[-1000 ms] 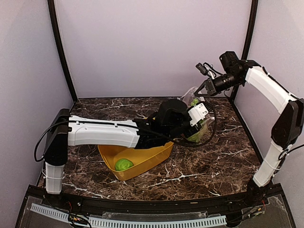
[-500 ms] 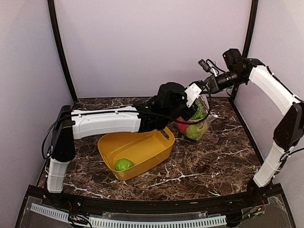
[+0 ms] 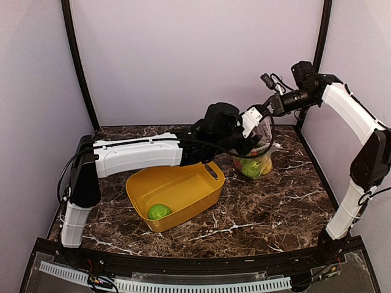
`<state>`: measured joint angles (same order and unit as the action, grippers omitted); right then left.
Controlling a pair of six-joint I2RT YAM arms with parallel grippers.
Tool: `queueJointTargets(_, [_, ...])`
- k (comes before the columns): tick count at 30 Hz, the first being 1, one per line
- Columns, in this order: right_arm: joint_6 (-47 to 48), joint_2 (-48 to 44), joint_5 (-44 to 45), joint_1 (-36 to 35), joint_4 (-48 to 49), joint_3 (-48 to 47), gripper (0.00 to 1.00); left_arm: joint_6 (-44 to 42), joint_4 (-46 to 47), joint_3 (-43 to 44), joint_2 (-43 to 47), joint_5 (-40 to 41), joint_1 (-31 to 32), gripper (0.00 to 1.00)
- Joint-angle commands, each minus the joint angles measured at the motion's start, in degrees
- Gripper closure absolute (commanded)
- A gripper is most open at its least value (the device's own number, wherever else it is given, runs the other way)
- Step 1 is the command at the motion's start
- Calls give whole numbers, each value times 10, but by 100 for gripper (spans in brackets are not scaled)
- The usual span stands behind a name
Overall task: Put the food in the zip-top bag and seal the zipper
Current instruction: Place the fake fruit in the zipper food storage bag.
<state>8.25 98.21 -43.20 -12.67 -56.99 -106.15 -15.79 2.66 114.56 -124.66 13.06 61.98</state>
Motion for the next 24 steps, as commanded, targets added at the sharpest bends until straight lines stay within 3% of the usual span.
queueJointTargets(1, [-3, 13, -13, 5, 19, -21, 100, 3, -7, -22, 57, 16, 15, 46])
queueJointTargets(7, [-3, 9, -15, 17, 29, -9, 100, 52, -40, -73, 138, 43, 25, 33])
queueJointTargets(13, [4, -12, -27, 18, 46, 30, 100, 119, -242, -145, 231, 76, 16, 27])
queueJointTargets(17, [4, -15, -45, 18, 49, 42, 100, 164, -434, -168, 263, 62, -42, 26])
queueJointTargets(24, [6, -14, -52, 18, 48, 47, 100, 195, -461, -259, 275, -21, -147, 22])
